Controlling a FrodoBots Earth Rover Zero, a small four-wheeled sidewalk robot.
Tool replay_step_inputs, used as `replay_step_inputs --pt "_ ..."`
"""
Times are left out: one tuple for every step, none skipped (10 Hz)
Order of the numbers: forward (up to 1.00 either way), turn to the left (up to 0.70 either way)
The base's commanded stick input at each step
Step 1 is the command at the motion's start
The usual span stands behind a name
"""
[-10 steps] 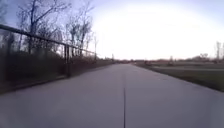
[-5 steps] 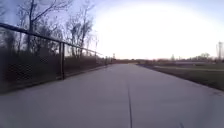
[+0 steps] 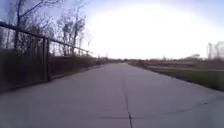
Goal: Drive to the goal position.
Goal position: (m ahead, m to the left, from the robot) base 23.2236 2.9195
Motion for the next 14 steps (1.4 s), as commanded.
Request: replay_step_inputs --pt "1.00 0.01" --pt "1.00 0.01" --pt "1.00 0.01" --pt "1.00 0.01" --pt "1.00 0.01" --pt "1.00 0.01" --pt "1.00 0.01" --pt "1.00 0.01" --pt "1.00 0.01" --pt "1.00 0.01" --pt "1.00 0.01" --pt "1.00 0.04" --pt "1.00 0.06" --pt "1.00 0.26"
